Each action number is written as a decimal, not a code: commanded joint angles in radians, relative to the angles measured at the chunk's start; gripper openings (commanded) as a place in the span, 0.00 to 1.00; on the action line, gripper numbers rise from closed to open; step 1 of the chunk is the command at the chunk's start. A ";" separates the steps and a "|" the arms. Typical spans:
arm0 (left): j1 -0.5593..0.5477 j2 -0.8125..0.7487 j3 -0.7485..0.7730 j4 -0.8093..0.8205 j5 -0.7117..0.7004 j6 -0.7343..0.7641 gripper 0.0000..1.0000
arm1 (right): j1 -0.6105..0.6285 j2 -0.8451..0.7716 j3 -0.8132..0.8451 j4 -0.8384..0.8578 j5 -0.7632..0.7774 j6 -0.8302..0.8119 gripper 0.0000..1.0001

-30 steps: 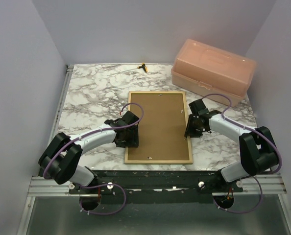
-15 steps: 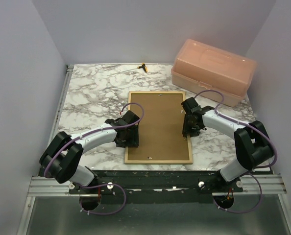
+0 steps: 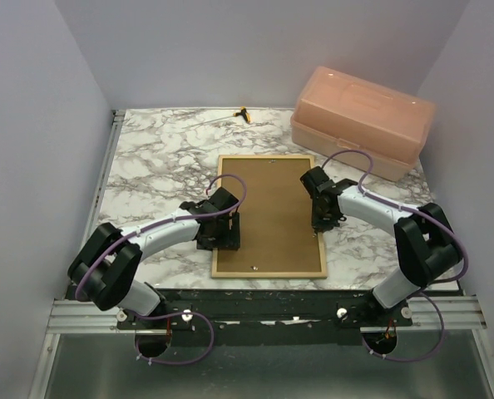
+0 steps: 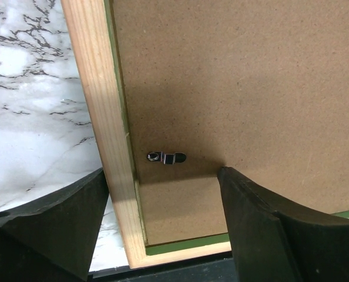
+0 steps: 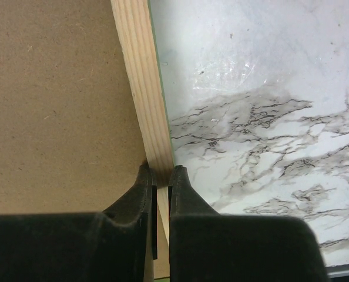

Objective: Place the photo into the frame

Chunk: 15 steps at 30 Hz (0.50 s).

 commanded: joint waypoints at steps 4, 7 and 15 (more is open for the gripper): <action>0.065 -0.017 -0.072 0.097 0.131 0.015 0.81 | 0.058 0.022 -0.034 -0.084 0.037 0.020 0.00; 0.115 -0.047 -0.098 0.139 0.191 0.023 0.82 | 0.059 -0.022 -0.031 -0.080 0.049 0.018 0.00; 0.227 -0.087 -0.120 0.164 0.276 0.077 0.84 | 0.058 -0.090 0.037 -0.074 0.038 0.022 0.27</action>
